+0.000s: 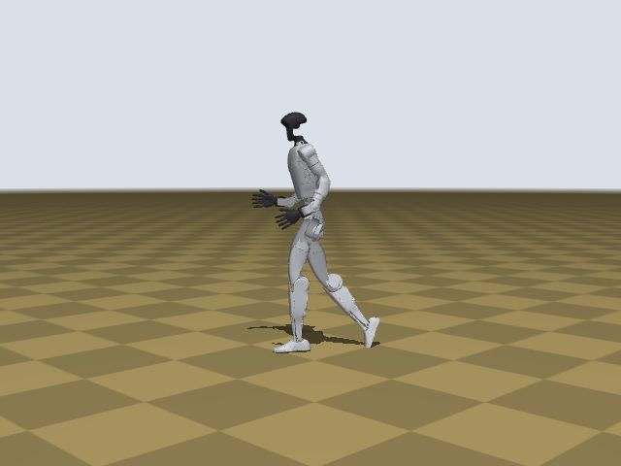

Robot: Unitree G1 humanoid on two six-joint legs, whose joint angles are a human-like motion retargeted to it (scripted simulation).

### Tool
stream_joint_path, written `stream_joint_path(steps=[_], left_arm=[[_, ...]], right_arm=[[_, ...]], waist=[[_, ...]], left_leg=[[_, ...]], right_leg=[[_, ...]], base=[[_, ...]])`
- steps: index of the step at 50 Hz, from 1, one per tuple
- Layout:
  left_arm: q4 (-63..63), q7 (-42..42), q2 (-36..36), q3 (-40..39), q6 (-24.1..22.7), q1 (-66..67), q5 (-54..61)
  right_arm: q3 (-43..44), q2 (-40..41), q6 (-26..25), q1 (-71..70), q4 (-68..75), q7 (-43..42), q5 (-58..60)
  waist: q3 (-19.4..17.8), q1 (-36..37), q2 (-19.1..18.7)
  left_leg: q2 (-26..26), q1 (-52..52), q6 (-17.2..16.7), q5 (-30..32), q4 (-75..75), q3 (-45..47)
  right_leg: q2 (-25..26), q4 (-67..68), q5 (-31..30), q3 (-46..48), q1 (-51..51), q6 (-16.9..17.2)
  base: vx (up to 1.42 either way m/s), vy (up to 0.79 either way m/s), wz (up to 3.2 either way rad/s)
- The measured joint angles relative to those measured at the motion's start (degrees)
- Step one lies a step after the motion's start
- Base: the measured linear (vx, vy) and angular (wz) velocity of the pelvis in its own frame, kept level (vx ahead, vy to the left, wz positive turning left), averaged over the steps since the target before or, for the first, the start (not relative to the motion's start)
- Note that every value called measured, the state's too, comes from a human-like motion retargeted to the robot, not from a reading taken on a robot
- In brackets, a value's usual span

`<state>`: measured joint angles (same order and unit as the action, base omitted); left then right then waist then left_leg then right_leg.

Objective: Walk run

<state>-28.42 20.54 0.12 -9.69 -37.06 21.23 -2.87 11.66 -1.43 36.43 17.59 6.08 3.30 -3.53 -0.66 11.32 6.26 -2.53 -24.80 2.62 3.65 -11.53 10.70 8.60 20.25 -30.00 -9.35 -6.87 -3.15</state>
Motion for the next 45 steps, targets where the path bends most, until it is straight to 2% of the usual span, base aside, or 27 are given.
stream_joint_path(steps=[2, 3, 4, 5, 7, 10, 11, 13, 15, 16, 18, 20, 22, 23, 25, 27, 28, 30, 32, 33, 35, 38, 40, 42, 43, 45], left_arm=[[0.19, -0.05, 0.82, 1.42, 0.57, -2.8, -0.01], [-0.47, -0.27, 1.13, 2.02, 1.0, -5.58, 0.75], [-1.47, 0.39, 1.8, 2.93, 1.65, -9.26, 2.41], [-2.64, 1.49, 2.65, 3.98, 2.41, -13.39, 4.51], [-2.47, 4.0, 3.5, 7.36, 3.75, -19.41, 7.84], [1.1, 3.69, 4.14, 10.24, 3.17, -26.54, 8.79], [2.8, 2.26, 4.36, 11.1, 2.77, -28.2, 8.05], [6.27, -0.32, 4.91, 13.08, 2.13, -30.82, 6.94], [9.51, -2.09, 5.57, 14.84, 1.99, -32.54, 6.55], [10.68, -2.01, 5.89, 15.1, 2.0, -32.99, 6.52], [12.24, -1.44, 6.61, 15.28, 2.13, -33.36, 6.55], [12.6, -0.68, 7.3, 15.65, 2.45, -32.88, 6.85], [11.82, 0.9, 7.78, 15.59, 2.5, -30.96, 7.23], [11.13, 2.14, 7.78, 15.12, 2.19, -29.11, 6.81], [8.68, 4.73, 7.68, 13.58, 1.41, -25.24, 4.68], [5.02, 5.82, 5.41, 11.65, 0.72, -20.96, 2.26], [3.13, 5.66, 4.36, 11.18, 0.29, -18.2, 1.35], [0.57, 4.42, 2.77, 10.35, -0.41, -11.94, 0.35], [-0.3, 4.05, 1.07, 8.32, -0.78, -5.81, 0.36], [-0.69, 4.38, 0.37, 6.74, -0.91, -3.21, 0.56], [-1.62, 4.94, -0.97, 3.5, -0.79, 0.93, 1.13], [-2.51, 5.26, -2.11, 0.34, -0.41, 4.29, 2.85], [-2.35, 5.1, -2.24, -0.48, -0.31, 5.34, 4.17], [-1.65, 4.52, -1.71, -0.37, -0.19, 5.39, 4.63], [-1.17, 4.16, -1.38, -0.14, -0.17, 5.32, 4.52], [-1.02, 3.0, -0.61, 0.89, 0.08, 4.88, 4.17]], right_arm=[[-0.21, 1.01, 0.25, 2.33, 2.54, 1.21, 0.93], [0.06, 1.75, 0.5, 2.83, 4.52, 1.9, 2.1], [0.1, 2.68, 0.71, 3.24, 6.65, 1.66, 3.36], [0.02, 3.7, 0.91, 3.6, 8.85, 0.95, 4.66], [-2.23, 5.4, 1.65, 6.79, 11.55, -0.22, 3.91], [-4.49, 6.74, 2.1, 12.19, 12.71, 3.14, -0.86], [-4.43, 6.76, 1.86, 13.51, 12.66, 4.62, -1.78], [-3.97, 6.6, 1.59, 15.76, 12.25, 6.34, -2.25], [-3.02, 6.67, 1.64, 16.79, 11.55, 5.91, -0.73], [-2.45, 7.11, 1.62, 16.56, 11.29, 4.75, 0.55], [-1.75, 8.35, 1.51, 15.54, 10.69, 1.96, 2.83], [-1.36, 9.98, 1.32, 13.74, 9.97, -1.21, 4.21], [-1.17, 11.45, 1.13, 11.68, 9.52, -4.1, 4.35], [-1.67, 11.9, 1.18, 10.62, 9.59, -5.37, 3.91], [-1.1, 12.49, 1.33, 6.4, 10.22, -6.15, 1.63], [-0.33, 10.95, 1.11, 1.71, 10.12, -4.37, -1.9], [-0.57, 10.11, 0.85, -0.21, 10.01, -3.31, -3.93], [-0.27, 8.4, 0.38, -3.66, 9.66, -0.25, -8.5], [-0.18, 7.16, 0.47, -6.08, 8.51, 1.45, -11.18], [-0.26, 6.57, 0.61, -6.88, 7.6, 1.8, -11.9], [-0.62, 5.16, 0.79, -7.66, 5.52, 2.16, -12.14], [-0.46, 3.09, 0.28, -7.37, 2.64, 2.68, -10.11], [-0.19, 1.89, -0.38, -6.6, 1.75, 3.01, -8.11], [-0.01, 1.3, -1.23, -5.23, 1.9, 3.62, -6.34], [-0.3, 1.17, -1.57, -4.17, 2.25, 4.01, -5.64], [-1.17, 1.45, -1.89, -0.99, 4.09, 5.76, -4.23]], waist=[[-0.31, -5.23, 2.11], [-0.66, -7.43, 2.96], [-0.58, -8.12, 2.38], [-0.29, -8.06, 1.09], [1.9, -6.4, -3.82], [2.19, -9.9, -6.78], [2.46, -11.33, -7.62], [3.15, -14.4, -9.03], [3.81, -17.33, -9.46], [3.99, -18.26, -9.26], [4.6, -19.19, -9.03], [5.12, -19.16, -8.41], [5.57, -18.59, -8.56], [4.78, -17.58, -9.55], [3.04, -14.89, -11.57], [3.65, -14.07, -8.02], [4.14, -14.32, -6.16], [4.3, -13.44, -4.72], [4.01, -10.51, -3.51], [3.76, -8.67, -2.94], [3.19, -4.07, -1.72], [2.31, 2.41, -1.91], [1.86, 4.82, -1.51], [2.2, 4.39, -0.6], [2.61, 4.05, 0.04], [2.9, 0.57, 2.23]], left_leg=[[-4.35, 2.73, -0.99, -7.43, -8.0, -4.1], [-9.85, 2.26, -1.95, -9.71, -11.55, -12.51], [-7.96, 2.78, -2.45, -11.21, -13.32, -11.26], [-2.37, 3.78, -2.72, -12.32, -14.19, -5.19], [5.29, 8.08, -3.49, -12.91, -10.36, -3.5], [6.42, 13.73, -3.84, -11.0, -6.24, -5.5], [6.97, 15.53, -4.11, -8.88, -4.38, -4.57], [7.53, 19.14, -4.84, -4.25, -1.18, -3.12], [6.72, 22.66, -5.67, 0.91, 1.12, -2.62], [6.22, 24.43, -6.38, 3.66, 1.7, -2.4], [5.91, 27.61, -8.44, 9.72, 2.0, -2.01], [5.4, 30.04, -11.44, 16.94, -0.46, -2.46], [4.59, 28.6, -14.78, 25.03, -10.97, -4.99], [5.28, 25.83, -15.14, 26.02, -23.2, -5.43], [8.97, 20.26, -15.06, 26.35, -44.38, -7.66], [-0.09, 15.61, -14.37, 25.95, -44.51, -11.49], [-2.15, 13.13, -11.75, 24.75, -43.6, -10.49], [-3.57, 7.52, -7.36, 18.64, -43.52, -10.52], [-2.91, 2.47, -3.15, 10.84, -39.0, -8.71], [-0.61, 0.26, -1.7, 7.42, -35.68, -6.01], [2.19, -2.92, -0.15, 3.71, -25.9, 0.13], [-0.97, -3.08, 0.27, -0.04, -6.7, 0.82], [-2.28, -2.97, -3.87, -2.92, 1.42, -0.06], [-2.05, -2.6, 3.09, 1.25, 1.92, 5.53], [-3.17, -1.69, 6.19, -0.11, 0.71, 7.5], [-5.89, 1.17, 6.92, -8.93, -6.85, 5.51]], right_leg=[[1.34, 19.59, 0.0, 1.85, 4.33, 8.76], [0.72, 27.8, 0.0, 3.96, 7.14, 12.25], [0.88, 31.58, 0.0, 5.79, 9.77, 13.22], [1.44, 33.15, 0.0, 7.48, 12.32, 12.93], [4.28, 28.64, 2.7, 12.34, 18.02, 6.35], [3.4, 27.28, 15.6, 14.33, 27.0, 4.1], [1.49, 24.87, 18.93, 14.85, 29.46, 3.85], [-3.38, 17.69, 23.48, 17.21, 33.52, 3.5], [-8.74, 7.79, 26.44, 21.63, 36.05, 1.38], [-9.55, 2.62, 28.2, 21.5, 36.45, 0.24], [-8.63, -6.0, 30.46, 17.57, 36.45, -2.27], [-8.29, -8.39, 23.54, 17.11, 35.76, -6.84], [-9.18, -1.54, 30.18, 20.55, 34.66, -11.85], [-6.33, 2.32, 34.0, 16.35, 33.55, -11.85], [-0.98, 7.98, 38.83, 13.59, 31.46, -11.85], [-3.78, 4.43, 38.58, 10.37, 27.62, -11.85], [-5.9, 2.69, 38.1, 10.24, 25.67, -11.85], [-5.59, -1.14, 36.31, 8.43, 21.38, -11.85], [-4.08, -6.32, 31.17, 7.42, 16.59, -11.85], [-3.68, -8.72, 27.84, 8.86, 14.26, -11.85], [-3.45, -12.05, 21.72, 8.69, 9.96, -10.27], [-1.43, -14.92, 12.9, 6.45, 3.63, -7.53], [-2.14, -15.16, 7.57, 9.22, -0.2, -4.59], [-2.21, -12.35, 2.35, 9.12, -2.2, 1.18], [-2.42, -8.27, 0.59, 8.81, -2.24, 5.52], [-3.32, 8.72, 0.0, 9.72, 0.39, 14.66]], base=[[1.64, -0.11, 0.75], [1.29, -0.23, 0.25], [1.03, -0.31, -0.31], [0.96, -0.34, -0.92], [1.02, -0.35, -0.98], [1.08, -0.33, 0.27], [1.16, -0.3, 0.47], [1.05, -0.23, 0.28], [1.05, -0.32, 0.12], [1.07, -0.41, -0.13], [1.12, -0.49, -0.51], [1.07, -0.42, -0.69], [1.24, -0.35, -0.81], [1.5, -0.46, -1.24], [1.35, -0.47, -1.3], [1.2, -0.5, -0.62], [1.12, -0.45, -0.46], [1.19, -0.43, -0.96], [1.06, -0.4, -1.68], [1.09, -0.4, -1.88], [1.21, -0.3, -2.04], [1.35, -0.15, -1.76], [1.15, -0.12, -0.85], [1.45, -0.14, 0.01], [1.46, -0.16, 0.42], [1.65, -0.23, 0.92]])
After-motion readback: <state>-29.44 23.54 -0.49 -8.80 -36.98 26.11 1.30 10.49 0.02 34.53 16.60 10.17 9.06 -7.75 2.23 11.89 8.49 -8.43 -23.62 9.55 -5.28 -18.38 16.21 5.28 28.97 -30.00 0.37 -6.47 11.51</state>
